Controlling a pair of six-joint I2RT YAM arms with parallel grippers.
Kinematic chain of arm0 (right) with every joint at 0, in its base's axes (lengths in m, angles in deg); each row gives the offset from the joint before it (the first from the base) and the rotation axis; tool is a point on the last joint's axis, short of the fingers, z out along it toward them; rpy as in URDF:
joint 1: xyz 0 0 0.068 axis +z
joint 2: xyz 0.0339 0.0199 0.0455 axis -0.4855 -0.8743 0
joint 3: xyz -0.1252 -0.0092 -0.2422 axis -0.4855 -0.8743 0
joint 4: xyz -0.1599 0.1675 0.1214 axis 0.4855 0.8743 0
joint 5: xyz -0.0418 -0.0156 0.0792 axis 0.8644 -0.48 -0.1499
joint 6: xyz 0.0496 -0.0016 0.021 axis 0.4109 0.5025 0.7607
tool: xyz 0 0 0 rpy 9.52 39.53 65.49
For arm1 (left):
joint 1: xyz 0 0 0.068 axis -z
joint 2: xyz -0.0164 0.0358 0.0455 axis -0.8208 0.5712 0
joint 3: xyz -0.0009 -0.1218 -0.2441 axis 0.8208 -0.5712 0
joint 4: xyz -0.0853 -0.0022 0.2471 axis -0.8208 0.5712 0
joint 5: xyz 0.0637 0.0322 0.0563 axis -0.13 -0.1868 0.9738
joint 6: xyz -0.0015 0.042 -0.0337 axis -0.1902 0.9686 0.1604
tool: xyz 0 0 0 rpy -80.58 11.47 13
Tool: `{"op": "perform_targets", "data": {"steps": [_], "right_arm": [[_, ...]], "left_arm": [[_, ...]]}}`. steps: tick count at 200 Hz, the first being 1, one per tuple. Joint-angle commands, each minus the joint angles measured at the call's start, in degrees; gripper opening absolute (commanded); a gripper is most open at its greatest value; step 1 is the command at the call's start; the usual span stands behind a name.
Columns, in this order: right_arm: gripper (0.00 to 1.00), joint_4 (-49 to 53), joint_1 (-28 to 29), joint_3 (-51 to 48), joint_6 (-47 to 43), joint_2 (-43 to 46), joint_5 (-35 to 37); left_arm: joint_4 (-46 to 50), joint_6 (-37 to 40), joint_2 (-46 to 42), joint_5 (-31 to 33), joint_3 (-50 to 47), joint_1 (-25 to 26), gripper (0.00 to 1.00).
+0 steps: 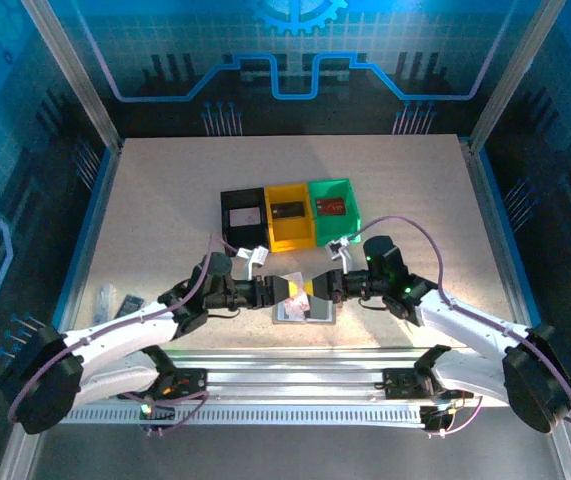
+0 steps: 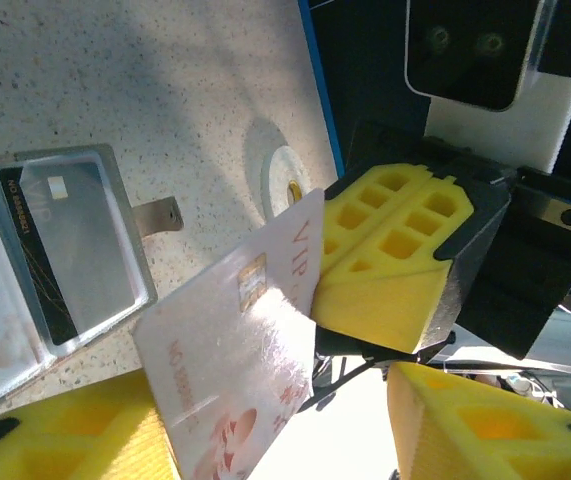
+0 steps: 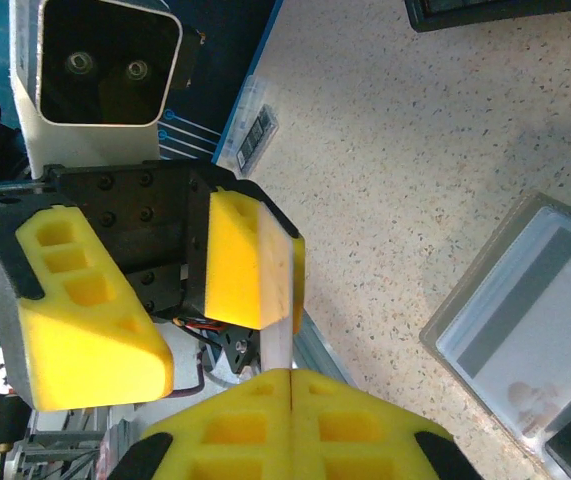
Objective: Take the credit cards out of the card holder
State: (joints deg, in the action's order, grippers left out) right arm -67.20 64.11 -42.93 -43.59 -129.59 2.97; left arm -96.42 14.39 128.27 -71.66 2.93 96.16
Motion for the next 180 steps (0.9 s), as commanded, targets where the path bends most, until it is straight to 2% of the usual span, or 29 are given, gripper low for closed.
{"op": "perform_targets", "data": {"steps": [1, 75, 110, 145, 159, 180], "right_arm": [[0.00, -1.43, 0.91, 0.91, 0.15, -0.61, -1.11], [0.00, -1.79, 1.49, 1.65, 0.51, -1.13, -0.90], [0.00, -1.10, 1.68, 2.11, 0.37, -0.78, -0.28], [0.00, 1.37, 1.82, 3.08, -0.26, 0.42, 2.00], [0.27, 2.66, 1.84, 3.21, -0.18, 2.04, 4.55], [0.42, 2.86, 1.73, 2.98, 0.31, 5.03, 6.57]], "left_arm": [[-2.86, -0.39, -1.34, -1.49, -1.02, -0.22, 0.46], [-3.46, -0.89, -1.96, -0.78, -2.59, -0.22, 0.23], [-2.57, -0.89, -2.61, 0.54, -2.77, -0.36, 0.00], [-2.39, -1.63, -3.16, 2.23, -2.94, -0.29, 0.00], [-2.52, -2.70, -3.63, 4.07, -3.33, -0.29, 0.00], [-3.96, -5.65, -5.27, 7.93, -4.68, -0.27, 0.00]]}}
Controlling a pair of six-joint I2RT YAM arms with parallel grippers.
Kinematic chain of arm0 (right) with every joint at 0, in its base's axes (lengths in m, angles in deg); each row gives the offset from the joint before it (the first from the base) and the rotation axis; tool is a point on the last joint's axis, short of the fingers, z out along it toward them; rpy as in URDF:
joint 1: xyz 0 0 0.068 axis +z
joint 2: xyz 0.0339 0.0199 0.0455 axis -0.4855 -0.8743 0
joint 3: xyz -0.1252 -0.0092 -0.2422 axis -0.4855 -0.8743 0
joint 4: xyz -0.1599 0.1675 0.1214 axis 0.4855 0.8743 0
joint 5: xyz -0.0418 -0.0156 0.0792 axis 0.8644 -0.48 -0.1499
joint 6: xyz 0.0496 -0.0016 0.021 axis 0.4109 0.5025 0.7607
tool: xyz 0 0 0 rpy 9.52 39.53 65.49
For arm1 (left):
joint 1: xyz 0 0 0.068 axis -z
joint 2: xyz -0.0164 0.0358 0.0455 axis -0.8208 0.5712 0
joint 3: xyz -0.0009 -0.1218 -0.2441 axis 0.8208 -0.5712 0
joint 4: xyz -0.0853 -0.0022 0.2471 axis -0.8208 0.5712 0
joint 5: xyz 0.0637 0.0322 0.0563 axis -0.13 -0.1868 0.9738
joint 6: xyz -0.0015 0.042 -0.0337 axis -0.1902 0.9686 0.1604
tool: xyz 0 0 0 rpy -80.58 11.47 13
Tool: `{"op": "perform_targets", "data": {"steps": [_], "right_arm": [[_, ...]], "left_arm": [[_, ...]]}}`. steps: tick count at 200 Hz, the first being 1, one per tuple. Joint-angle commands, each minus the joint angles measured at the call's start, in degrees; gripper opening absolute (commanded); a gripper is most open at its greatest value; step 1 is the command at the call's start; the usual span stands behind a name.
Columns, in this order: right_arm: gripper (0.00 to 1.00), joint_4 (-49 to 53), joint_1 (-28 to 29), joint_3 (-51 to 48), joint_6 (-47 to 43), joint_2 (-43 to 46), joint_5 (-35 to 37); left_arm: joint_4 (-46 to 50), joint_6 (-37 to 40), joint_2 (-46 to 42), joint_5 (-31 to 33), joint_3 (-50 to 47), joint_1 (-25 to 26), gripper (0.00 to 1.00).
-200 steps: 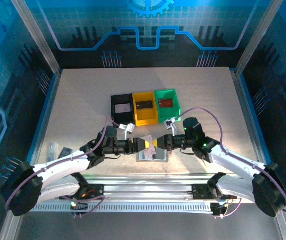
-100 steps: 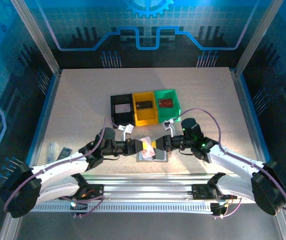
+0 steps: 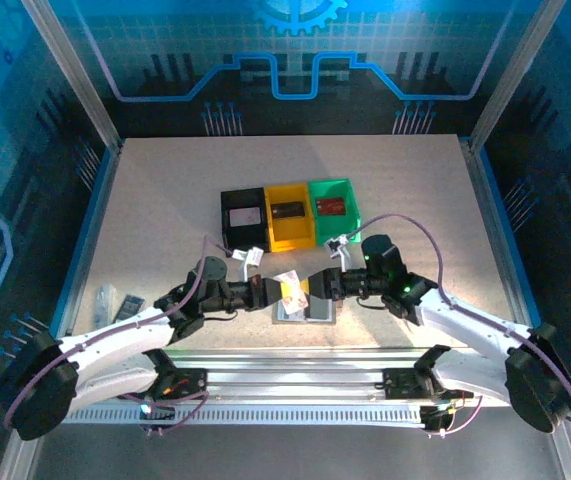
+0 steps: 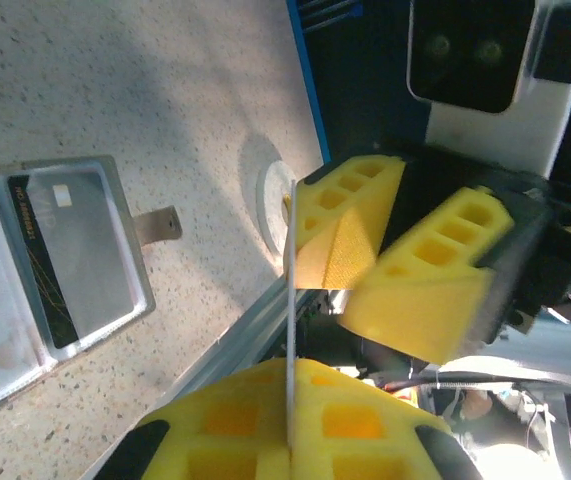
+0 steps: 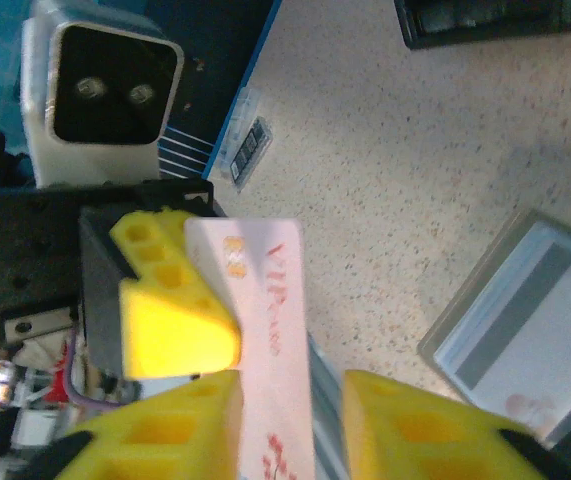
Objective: Take the credit cards out of the card holder
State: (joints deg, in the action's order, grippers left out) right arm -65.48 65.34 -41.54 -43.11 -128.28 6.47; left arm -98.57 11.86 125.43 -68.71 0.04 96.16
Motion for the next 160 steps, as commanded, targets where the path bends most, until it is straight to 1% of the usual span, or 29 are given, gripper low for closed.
{"op": "perform_targets", "data": {"steps": [1, 20, 26, 36, 46, 54, 79, 98, 128, 160], "right_arm": [[0.42, 1.13, 0.52, 1.62, -0.11, 3.84, 3.12], [0.56, -0.55, 0.73, 0.46, 2.21, 5.91, 3.95], [0.59, -2.83, 0.93, -0.51, 3.94, 6.36, 4.21], [0.61, -8.13, 1.71, -2.86, 7.14, 6.92, 4.59], [0.61, -11.83, 3.03, -4.61, 9.78, 7.45, 5.77], [0.61, -13.94, 4.84, -5.88, 11.25, 7.86, 8.07], [0.60, -17.80, 13.66, -8.18, 12.85, 8.80, 19.79], [0.59, -21.43, 18.33, -8.85, 14.02, 8.04, 25.62], [0.58, -25.05, 21.37, -10.20, 15.94, 6.34, 32.46], [0.55, -30.98, 22.01, -10.83, 18.97, 1.71, 34.36]], "left_arm": [[-1.82, -3.24, -2.56, 5.20, -1.82, -0.24, 0.00], [-1.15, -6.00, -4.37, 9.06, -2.25, -0.22, 0.00], [-1.63, -7.02, -4.84, 9.97, -2.53, -0.21, 0.00], [-1.87, -8.58, -5.51, 11.53, -2.74, -0.22, 0.00], [-1.57, -9.66, -6.21, 12.89, -2.79, -0.22, 0.00], [-1.69, -10.53, -6.76, 13.89, -3.04, -0.17, 0.00], [-2.69, -12.57, -8.59, 16.45, -4.23, 0.12, 0.00], [-1.75, -12.96, -9.74, 17.76, -4.46, 0.42, 0.00], [-3.45, -14.99, -10.99, 19.11, -6.31, 0.74, 0.00], [-4.76, -16.44, -11.72, 19.65, -7.44, 1.19, 0.00]]}}
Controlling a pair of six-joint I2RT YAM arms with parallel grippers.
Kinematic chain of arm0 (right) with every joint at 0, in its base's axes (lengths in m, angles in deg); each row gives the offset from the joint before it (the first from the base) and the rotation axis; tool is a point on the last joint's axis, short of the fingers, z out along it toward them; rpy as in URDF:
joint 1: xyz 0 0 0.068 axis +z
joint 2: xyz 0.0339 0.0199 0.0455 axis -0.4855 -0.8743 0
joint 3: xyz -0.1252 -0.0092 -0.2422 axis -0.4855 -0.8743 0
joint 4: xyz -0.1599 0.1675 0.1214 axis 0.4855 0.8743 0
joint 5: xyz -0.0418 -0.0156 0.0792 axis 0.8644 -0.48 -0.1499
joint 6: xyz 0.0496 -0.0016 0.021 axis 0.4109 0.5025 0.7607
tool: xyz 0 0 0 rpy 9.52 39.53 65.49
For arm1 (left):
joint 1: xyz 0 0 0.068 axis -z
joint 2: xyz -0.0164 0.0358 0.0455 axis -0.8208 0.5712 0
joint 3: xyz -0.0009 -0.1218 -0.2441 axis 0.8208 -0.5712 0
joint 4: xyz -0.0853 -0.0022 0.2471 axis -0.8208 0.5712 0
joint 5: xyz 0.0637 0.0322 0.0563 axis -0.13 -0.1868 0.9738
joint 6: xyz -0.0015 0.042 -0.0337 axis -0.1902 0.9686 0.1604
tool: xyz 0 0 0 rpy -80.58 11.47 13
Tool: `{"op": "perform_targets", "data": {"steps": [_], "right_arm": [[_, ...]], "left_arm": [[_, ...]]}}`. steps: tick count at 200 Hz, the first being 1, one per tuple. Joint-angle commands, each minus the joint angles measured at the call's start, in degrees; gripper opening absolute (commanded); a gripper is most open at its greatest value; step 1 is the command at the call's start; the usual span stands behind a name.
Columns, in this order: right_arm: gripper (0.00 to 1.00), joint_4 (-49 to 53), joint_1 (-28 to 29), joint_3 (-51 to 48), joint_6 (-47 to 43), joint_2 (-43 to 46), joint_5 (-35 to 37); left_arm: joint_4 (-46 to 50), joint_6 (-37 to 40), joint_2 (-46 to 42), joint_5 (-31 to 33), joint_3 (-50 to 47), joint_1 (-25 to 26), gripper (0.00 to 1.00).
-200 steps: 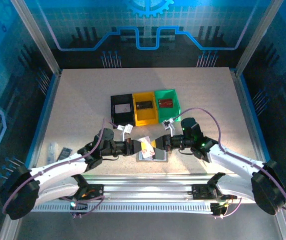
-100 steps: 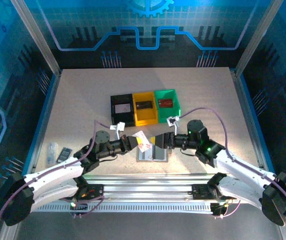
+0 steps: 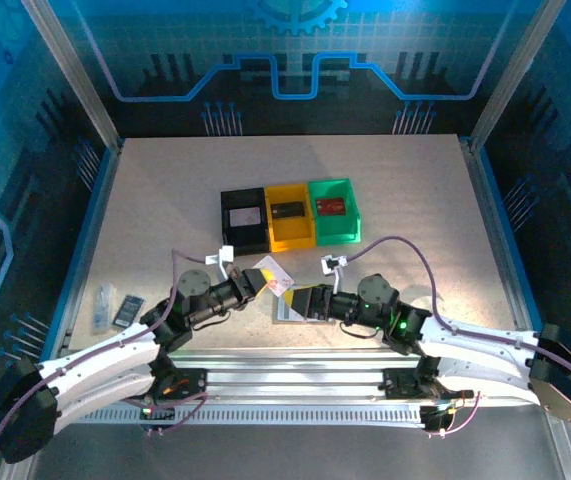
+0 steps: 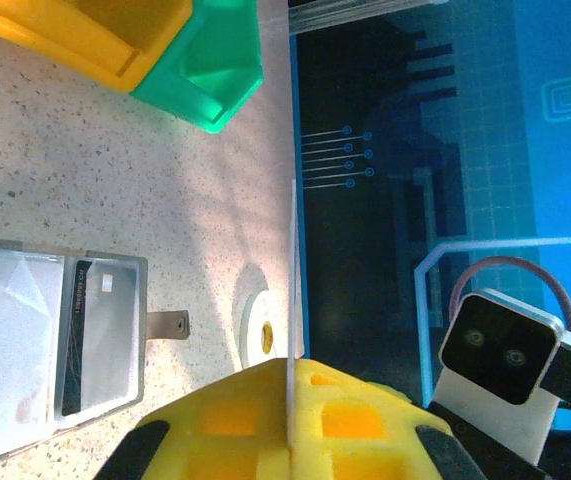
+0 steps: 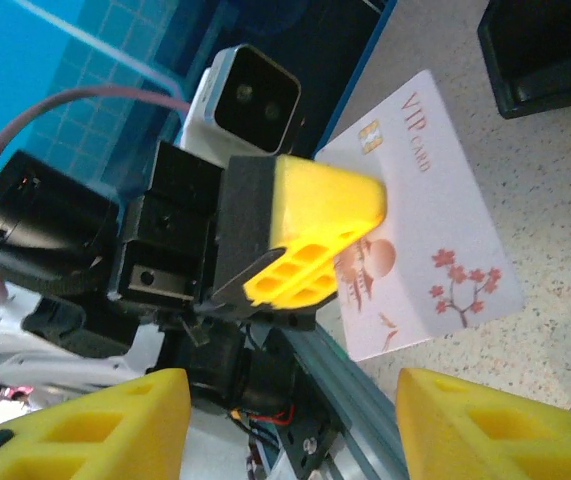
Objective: Take the credit cards out of the card holder
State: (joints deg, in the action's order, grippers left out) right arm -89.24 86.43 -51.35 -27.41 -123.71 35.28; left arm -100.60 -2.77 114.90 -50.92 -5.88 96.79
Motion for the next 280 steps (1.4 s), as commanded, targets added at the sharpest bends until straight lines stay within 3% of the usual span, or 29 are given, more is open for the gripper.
{"op": "perform_targets", "data": {"steps": [1, 130, 209, 256, 280], "right_arm": [[0.55, -7.43, 0.94, -1.01, 3.39, -2.96, 5.65], [0.45, -20.33, 2.10, 0.52, 9.57, -15.52, 8.54], [0.22, -23.75, 2.47, 2.36, 8.99, -19.30, 8.52], [0.00, -22.43, 2.51, 2.36, 8.06, -18.46, 9.10], [0.00, -17.89, 1.65, 2.38, 6.96, -15.71, 8.76]], "left_arm": [[-2.80, -1.87, -1.24, 1.91, -1.57, 0.56, 0.00], [-3.30, -4.30, -4.76, 4.16, -3.91, 0.56, 0.00], [-4.81, -5.35, -4.82, 4.59, -5.49, 0.75, 0.00], [-4.42, -4.42, -4.79, 3.01, -4.93, 0.76, 0.00], [-2.10, -2.35, -5.15, 0.50, -3.60, 0.63, 0.25]]}}
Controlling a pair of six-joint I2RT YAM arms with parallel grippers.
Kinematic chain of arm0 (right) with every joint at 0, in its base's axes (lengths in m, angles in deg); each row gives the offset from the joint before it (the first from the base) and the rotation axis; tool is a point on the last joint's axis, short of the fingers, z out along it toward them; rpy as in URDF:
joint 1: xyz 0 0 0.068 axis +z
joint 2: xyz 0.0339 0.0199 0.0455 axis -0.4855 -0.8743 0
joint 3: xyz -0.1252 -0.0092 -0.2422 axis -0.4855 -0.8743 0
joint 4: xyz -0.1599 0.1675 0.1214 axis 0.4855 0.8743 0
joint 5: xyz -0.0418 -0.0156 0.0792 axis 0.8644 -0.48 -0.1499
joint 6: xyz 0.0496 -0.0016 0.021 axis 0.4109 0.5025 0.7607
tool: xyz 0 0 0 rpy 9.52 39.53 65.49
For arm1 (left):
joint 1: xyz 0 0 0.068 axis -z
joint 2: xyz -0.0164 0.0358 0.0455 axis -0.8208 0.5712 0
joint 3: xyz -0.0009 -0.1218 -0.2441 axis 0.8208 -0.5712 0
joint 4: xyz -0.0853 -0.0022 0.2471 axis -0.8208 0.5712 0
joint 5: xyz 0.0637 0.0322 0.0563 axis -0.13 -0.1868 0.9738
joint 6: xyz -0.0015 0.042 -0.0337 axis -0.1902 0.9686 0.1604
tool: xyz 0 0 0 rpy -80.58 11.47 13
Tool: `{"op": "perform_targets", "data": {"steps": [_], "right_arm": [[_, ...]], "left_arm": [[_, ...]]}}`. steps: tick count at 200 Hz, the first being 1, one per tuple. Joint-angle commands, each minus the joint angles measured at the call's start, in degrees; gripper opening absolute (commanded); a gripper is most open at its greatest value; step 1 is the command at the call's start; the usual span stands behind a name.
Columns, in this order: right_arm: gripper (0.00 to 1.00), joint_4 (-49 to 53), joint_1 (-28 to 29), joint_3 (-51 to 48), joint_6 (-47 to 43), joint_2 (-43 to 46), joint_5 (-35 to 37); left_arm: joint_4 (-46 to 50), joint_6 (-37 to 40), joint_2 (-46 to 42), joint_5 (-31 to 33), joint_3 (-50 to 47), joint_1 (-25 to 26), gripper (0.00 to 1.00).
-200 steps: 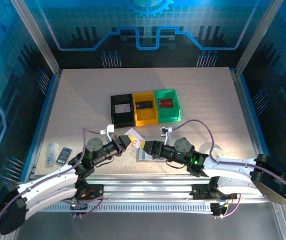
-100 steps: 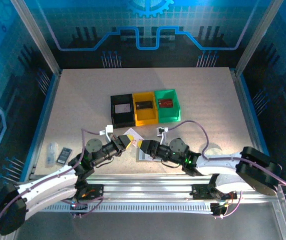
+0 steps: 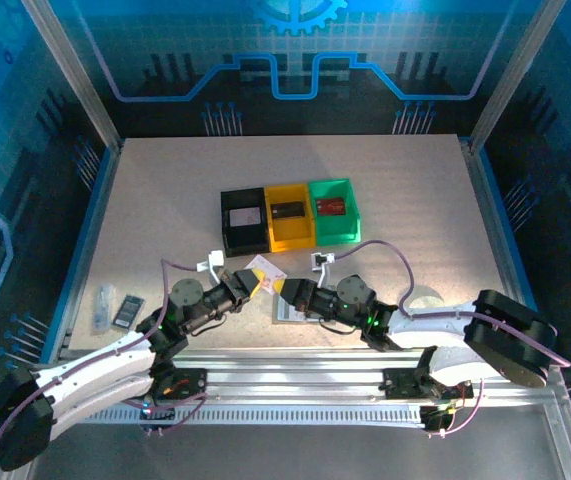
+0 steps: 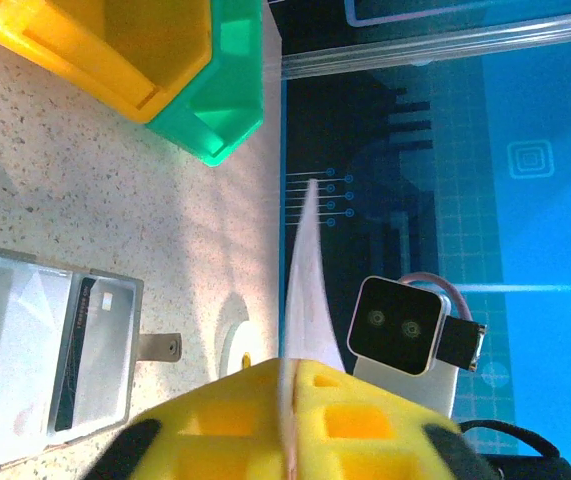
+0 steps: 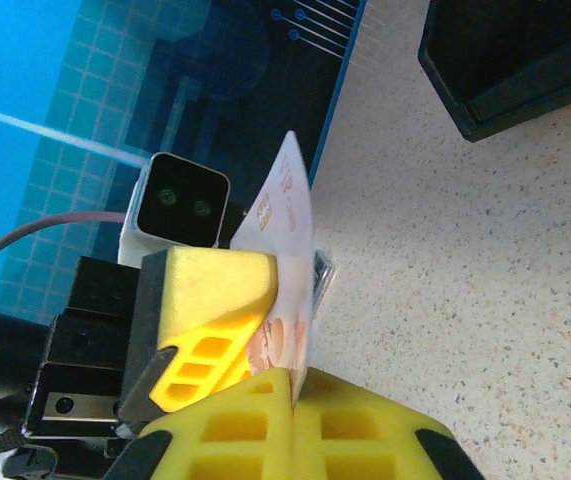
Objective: Take the credit cards out of the card holder
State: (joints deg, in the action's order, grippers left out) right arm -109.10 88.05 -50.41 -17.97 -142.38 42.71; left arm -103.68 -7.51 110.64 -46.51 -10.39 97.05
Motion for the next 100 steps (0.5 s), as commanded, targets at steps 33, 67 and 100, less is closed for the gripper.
{"op": "perform_targets", "data": {"steps": [33, 67, 100], "right_arm": [[0.00, 18.89, -4.64, 3.14, -5.46, 9.71, -4.01], [0.00, 32.48, -12.10, 3.71, -10.62, 16.48, -14.76], [0.00, 41.60, -18.18, 5.30, -17.67, 21.31, -27.16]], "left_arm": [[17.39, 11.16, -4.68, -12.37, 7.62, -1.67, 0.54], [42.39, 26.01, -9.44, -19.33, 17.74, -4.87, 0.67], [55.82, 36.89, -7.28, -27.20, 24.27, -9.53, 0.73]]}}
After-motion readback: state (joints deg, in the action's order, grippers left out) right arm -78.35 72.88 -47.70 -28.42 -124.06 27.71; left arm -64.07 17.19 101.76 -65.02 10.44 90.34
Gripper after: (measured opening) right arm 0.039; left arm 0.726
